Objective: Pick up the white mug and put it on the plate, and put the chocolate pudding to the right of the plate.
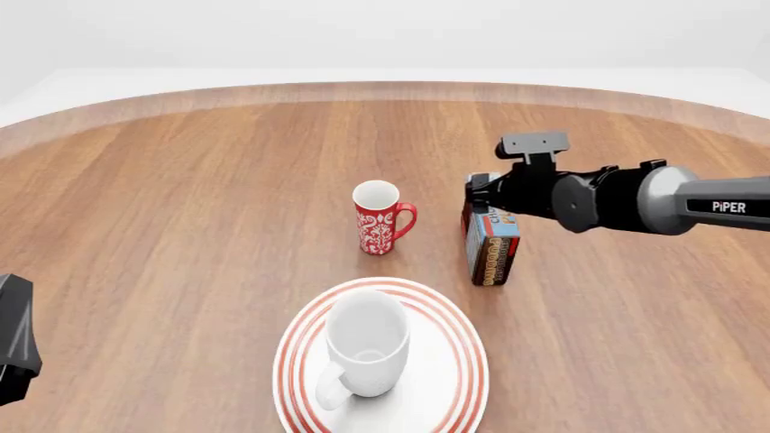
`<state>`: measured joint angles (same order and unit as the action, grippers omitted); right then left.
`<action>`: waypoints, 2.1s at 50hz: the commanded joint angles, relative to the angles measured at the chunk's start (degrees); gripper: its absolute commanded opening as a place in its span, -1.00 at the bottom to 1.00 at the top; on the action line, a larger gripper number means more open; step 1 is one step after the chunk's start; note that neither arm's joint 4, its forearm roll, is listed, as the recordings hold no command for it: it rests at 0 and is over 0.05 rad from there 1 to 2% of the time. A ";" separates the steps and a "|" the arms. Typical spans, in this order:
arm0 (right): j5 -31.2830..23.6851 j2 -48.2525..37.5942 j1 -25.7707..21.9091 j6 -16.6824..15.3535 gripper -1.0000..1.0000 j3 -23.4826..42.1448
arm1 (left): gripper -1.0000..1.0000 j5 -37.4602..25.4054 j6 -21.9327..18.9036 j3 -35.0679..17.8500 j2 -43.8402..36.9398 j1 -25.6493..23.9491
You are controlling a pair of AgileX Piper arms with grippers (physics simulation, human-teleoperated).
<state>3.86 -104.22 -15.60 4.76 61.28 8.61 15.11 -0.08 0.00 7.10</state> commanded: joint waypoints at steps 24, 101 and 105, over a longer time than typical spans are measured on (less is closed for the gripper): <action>-1.48 -1.72 0.43 -0.13 1.00 1.14 | 1.00 -0.08 0.17 0.02 0.00 0.12; -2.73 -4.68 1.01 0.02 1.00 2.29 | 1.00 -0.10 0.19 0.03 0.00 0.22; -2.80 -4.71 1.15 -0.29 -1.00 2.31 | 1.00 -0.11 0.20 0.03 0.00 0.22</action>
<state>1.32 -107.77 -15.26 4.92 64.30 8.50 15.31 -0.05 0.00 7.32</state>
